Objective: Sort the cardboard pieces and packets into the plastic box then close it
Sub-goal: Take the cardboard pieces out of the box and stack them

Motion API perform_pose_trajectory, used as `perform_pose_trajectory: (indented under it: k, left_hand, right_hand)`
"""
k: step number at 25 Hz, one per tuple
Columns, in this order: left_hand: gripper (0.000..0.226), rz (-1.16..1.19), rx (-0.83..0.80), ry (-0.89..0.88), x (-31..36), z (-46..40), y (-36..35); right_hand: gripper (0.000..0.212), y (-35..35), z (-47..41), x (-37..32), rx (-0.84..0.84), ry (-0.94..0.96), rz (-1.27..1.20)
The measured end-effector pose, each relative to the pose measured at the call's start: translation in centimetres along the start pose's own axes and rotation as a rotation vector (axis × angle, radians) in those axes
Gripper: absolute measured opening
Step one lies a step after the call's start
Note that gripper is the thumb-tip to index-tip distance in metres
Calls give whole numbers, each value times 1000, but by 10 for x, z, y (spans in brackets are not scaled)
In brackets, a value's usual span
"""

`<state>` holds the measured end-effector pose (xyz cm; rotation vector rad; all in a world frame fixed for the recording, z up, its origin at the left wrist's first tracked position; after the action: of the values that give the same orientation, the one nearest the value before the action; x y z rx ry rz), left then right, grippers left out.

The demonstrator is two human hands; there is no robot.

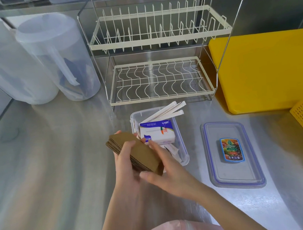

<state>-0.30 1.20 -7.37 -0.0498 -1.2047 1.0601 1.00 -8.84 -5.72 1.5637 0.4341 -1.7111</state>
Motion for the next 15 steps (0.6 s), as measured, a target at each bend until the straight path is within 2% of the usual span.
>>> perform_pose_trajectory:
  k: [2, 6, 10, 15]
  left_hand:
    - [33, -34, 59, -24, 1, 1, 6]
    - [30, -77, 101, -47, 1, 3, 15]
    - [19, -65, 42, 19, -3, -1, 17]
    - [31, -210, 4, 2, 0, -9, 11]
  right_hand:
    - [71, -10, -2, -1, -3, 12, 95]
    - [67, -11, -4, 3, 7, -22, 155]
    - [65, -12, -6, 7, 71, -43, 99]
    - [61, -11, -17, 7, 106, -57, -10]
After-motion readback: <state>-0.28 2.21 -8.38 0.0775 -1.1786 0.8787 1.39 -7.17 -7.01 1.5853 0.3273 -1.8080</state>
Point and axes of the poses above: each hand's wrist, its own z-axis away from the middle knuckle, its own y-axis out of the back of the hand, x = y × z, the point moved 8 cm from there along -z, towards the middle knuckle, and after that the axes turned 1 degree about -x, right-handed, at the moved point
